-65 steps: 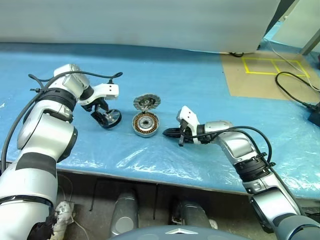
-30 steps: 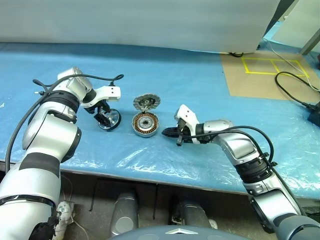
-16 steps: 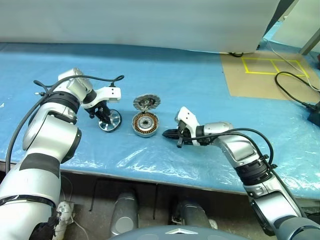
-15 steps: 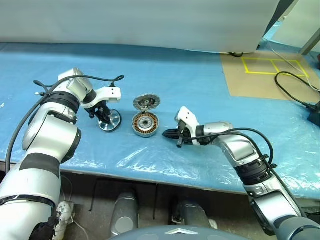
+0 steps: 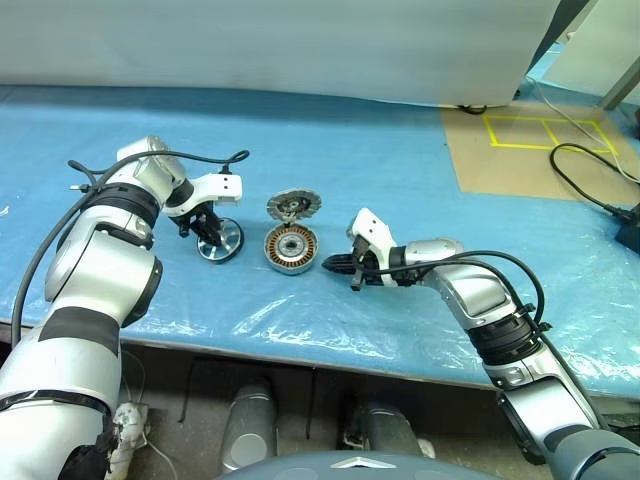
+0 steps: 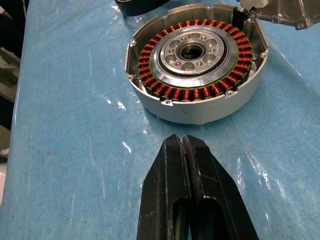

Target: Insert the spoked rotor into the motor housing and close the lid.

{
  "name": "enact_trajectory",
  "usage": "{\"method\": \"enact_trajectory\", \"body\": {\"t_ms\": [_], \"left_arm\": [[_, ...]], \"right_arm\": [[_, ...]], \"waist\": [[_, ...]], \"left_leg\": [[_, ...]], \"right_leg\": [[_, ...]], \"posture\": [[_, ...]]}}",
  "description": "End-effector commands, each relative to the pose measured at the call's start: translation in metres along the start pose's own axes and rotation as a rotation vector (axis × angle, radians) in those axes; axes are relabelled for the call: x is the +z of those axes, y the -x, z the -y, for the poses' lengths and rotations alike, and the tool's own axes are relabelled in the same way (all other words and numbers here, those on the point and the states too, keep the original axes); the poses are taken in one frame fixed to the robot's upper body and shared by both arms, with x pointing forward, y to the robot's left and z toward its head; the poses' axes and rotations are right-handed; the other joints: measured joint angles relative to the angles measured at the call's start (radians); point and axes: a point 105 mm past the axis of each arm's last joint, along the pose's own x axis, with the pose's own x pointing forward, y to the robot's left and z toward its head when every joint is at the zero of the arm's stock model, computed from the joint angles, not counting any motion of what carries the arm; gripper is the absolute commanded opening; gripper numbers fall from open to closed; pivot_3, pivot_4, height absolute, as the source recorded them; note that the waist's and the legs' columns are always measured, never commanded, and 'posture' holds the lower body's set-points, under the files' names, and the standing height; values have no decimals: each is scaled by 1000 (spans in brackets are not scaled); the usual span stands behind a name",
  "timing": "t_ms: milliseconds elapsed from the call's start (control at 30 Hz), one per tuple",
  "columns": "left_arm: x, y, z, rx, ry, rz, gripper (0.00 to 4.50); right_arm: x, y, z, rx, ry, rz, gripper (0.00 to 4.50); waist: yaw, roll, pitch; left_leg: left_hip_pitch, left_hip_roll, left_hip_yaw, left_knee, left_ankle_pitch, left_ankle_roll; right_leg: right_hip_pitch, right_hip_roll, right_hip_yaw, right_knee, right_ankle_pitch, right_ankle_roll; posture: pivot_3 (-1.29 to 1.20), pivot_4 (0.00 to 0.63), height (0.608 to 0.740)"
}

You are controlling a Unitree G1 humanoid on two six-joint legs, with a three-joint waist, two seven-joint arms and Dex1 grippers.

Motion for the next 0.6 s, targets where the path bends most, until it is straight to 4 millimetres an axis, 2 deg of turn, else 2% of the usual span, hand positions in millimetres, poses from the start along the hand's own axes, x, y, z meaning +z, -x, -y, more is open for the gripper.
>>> {"method": "enact_trajectory", "body": {"t_ms": [33, 333, 433, 600], "left_arm": [[0, 5, 0, 6, -26, 12, 1434], [17, 23, -5, 45, -60, 128, 1434], [23, 34, -3, 49, -69, 200, 1434], [7, 49, 10, 59, -98, 245, 1434]], "right_arm": [[11, 3, -3, 9, 32, 37, 0], [16, 5, -1, 8, 30, 42, 0], [21, 7, -3, 14, 31, 52, 0], [28, 13, -1, 10, 23, 63, 0]], "waist": [[0, 0, 0], [0, 0, 0], [-1, 0, 0], [-9, 0, 1]], "left_leg": [[0, 0, 0, 0, 0, 0], [0, 0, 0, 0, 0, 0], [0, 0, 0, 0, 0, 0], [0, 1, 1, -2, 0, 0]], "right_leg": [[0, 0, 0, 0, 0, 0], [0, 0, 0, 0, 0, 0], [0, 0, 0, 0, 0, 0], [-1, 0, 0, 0, 0, 0]], "posture": [[0, 150, 740], [0, 150, 740], [0, 150, 740], [0, 150, 740]]}}
